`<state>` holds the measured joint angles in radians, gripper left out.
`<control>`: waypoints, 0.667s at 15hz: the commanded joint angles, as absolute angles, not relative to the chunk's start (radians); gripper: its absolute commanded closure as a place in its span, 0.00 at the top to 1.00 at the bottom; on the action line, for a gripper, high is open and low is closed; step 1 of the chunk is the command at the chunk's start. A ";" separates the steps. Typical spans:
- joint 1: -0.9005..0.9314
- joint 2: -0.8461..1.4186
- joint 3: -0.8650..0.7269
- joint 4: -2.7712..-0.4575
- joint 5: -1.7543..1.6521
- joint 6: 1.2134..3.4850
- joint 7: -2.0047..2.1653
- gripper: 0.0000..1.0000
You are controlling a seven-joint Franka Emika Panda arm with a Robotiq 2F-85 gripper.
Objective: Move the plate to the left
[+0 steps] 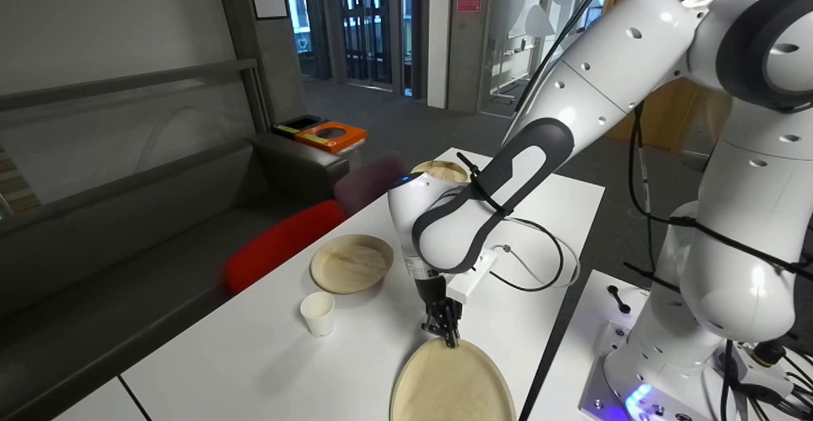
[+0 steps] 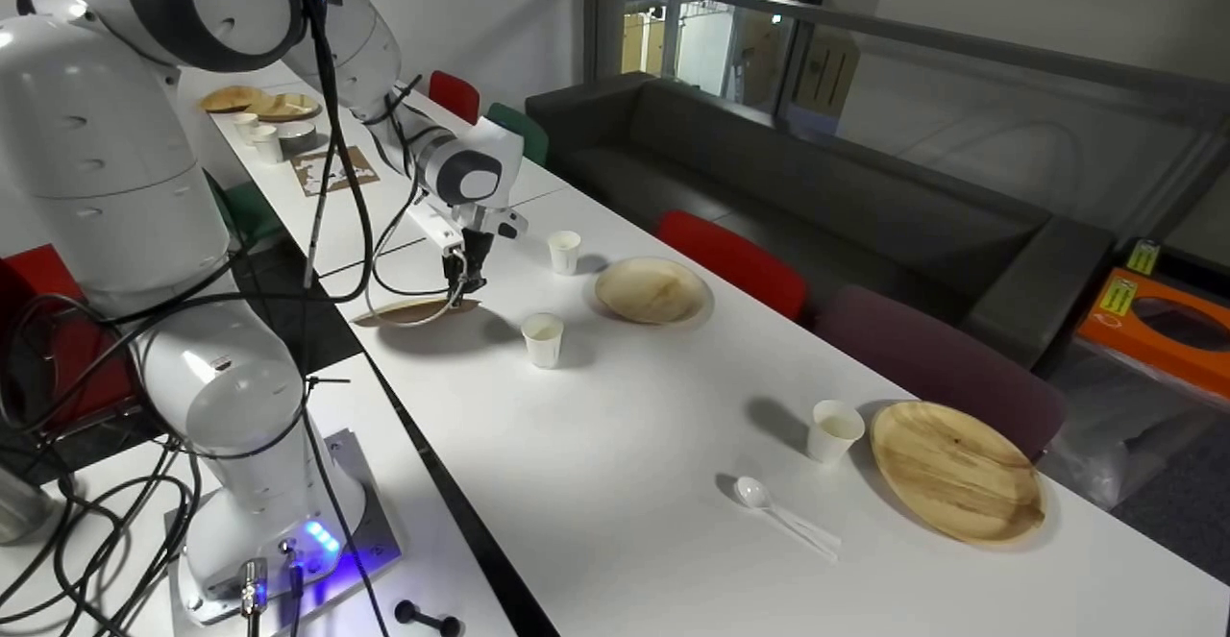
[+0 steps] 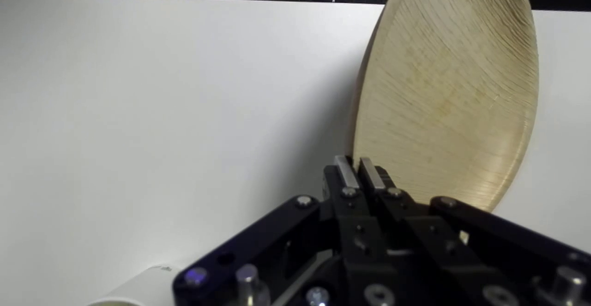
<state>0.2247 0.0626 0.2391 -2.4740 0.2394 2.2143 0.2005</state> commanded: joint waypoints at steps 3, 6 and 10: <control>0.232 0.053 0.239 -2.464 0.216 2.208 0.205 0.01; 0.231 0.077 0.236 -2.445 0.202 2.196 0.214 0.01; 0.235 0.107 0.238 -2.429 0.173 2.201 0.231 0.01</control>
